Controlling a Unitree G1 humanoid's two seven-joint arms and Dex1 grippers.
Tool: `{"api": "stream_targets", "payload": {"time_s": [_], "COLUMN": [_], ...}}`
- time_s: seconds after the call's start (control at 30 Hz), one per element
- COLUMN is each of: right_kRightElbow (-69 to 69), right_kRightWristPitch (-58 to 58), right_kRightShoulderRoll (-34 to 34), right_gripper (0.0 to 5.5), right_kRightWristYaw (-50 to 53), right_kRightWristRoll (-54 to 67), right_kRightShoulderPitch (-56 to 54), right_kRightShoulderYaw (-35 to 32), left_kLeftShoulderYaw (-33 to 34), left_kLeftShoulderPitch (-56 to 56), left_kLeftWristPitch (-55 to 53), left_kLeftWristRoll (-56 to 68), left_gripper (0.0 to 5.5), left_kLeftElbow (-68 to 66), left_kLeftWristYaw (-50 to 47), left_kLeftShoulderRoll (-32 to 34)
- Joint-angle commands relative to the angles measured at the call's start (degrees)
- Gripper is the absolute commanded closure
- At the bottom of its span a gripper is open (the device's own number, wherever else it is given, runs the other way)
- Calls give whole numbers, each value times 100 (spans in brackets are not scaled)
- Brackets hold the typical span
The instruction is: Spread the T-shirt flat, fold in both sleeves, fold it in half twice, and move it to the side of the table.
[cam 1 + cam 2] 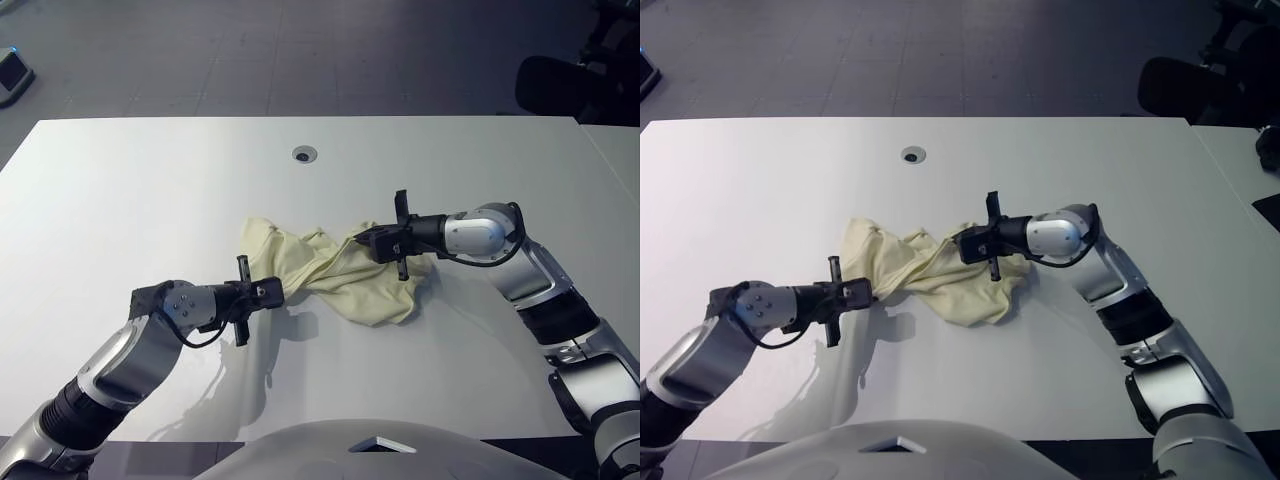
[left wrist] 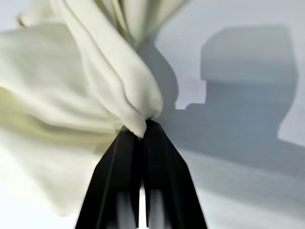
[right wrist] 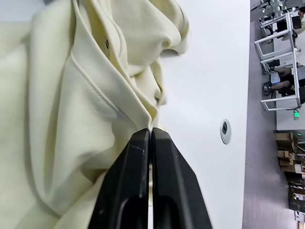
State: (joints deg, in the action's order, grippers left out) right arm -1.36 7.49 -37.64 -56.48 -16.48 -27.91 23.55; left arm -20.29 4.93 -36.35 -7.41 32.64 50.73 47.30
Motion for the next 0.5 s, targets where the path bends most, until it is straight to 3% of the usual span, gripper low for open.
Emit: {"api": "stream_targets", "payload": {"time_s": [0.03,0.27,0.4,0.5], "right_kRightElbow": [273,1894,3913,5609], "right_kRightWristPitch": [-38,-17,349,669], "right_kRightShoulderRoll": [-55,319,728,1097], "right_gripper": [550,550,550,550], "right_kRightWristYaw": [218,969,1629,2534], "right_kRightWristRoll": [-62,-71,-221,-613], "right_kRightShoulderPitch": [-280,-1695,-3050,-4177], "right_kRightShoulderYaw": [-281,-700,-716,-517], "left_kLeftShoulderYaw": [399,436,9,-151], "left_kLeftShoulderPitch": [1037,3081,4604,6041], "left_kLeftWristPitch": [39,769,1916,2722], "left_kLeftWristRoll": [263,254,-357,-840], "left_gripper": [547,547,547,547], "left_kLeftElbow": [-562,-2512,-5035,-7404], "left_kLeftWristYaw": [23,204,-17,-871], "left_kLeftShoulderRoll": [-256,-498,-918,-1571]}}
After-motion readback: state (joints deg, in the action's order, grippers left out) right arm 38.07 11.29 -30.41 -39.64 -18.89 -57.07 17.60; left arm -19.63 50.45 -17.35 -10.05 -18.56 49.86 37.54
